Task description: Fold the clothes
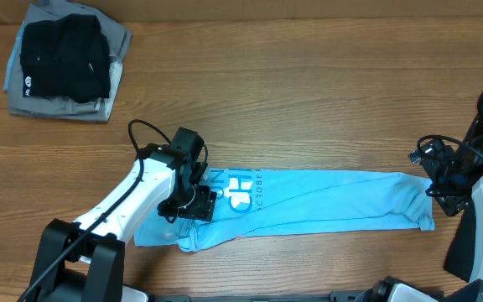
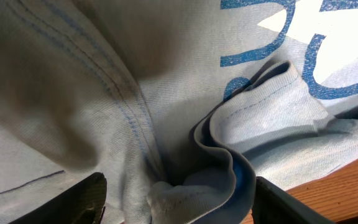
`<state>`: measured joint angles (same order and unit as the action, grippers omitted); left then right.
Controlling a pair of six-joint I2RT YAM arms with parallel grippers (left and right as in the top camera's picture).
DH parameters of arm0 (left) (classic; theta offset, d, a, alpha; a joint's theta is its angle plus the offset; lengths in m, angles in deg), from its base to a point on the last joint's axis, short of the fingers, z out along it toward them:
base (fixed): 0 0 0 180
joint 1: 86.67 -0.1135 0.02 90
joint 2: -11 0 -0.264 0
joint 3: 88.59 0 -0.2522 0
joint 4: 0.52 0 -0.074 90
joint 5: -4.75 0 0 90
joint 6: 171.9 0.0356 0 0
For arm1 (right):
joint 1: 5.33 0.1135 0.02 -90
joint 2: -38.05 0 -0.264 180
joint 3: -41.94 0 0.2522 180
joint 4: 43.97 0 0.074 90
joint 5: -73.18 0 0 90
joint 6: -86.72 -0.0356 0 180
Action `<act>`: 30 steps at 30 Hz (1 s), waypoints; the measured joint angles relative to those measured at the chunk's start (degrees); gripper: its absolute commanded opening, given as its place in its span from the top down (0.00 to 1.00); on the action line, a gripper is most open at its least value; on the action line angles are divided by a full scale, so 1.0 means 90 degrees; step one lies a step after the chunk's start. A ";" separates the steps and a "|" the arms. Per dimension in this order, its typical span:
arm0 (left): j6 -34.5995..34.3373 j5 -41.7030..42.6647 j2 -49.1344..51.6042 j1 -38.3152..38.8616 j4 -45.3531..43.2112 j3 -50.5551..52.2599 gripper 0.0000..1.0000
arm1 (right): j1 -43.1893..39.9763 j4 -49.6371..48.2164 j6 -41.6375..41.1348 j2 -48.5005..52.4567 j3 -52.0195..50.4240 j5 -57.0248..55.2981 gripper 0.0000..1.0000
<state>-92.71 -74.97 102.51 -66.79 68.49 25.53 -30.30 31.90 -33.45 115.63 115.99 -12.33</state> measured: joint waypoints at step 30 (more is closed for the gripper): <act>-0.0097 -0.0248 0.0000 0.0000 -0.0413 0.0002 0.52 | 0.0000 -0.0041 -0.0002 0.0000 0.0000 0.0002 0.00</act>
<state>-93.58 -77.20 102.51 -66.79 64.77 25.56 -30.30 31.53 -33.47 115.63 115.99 -12.31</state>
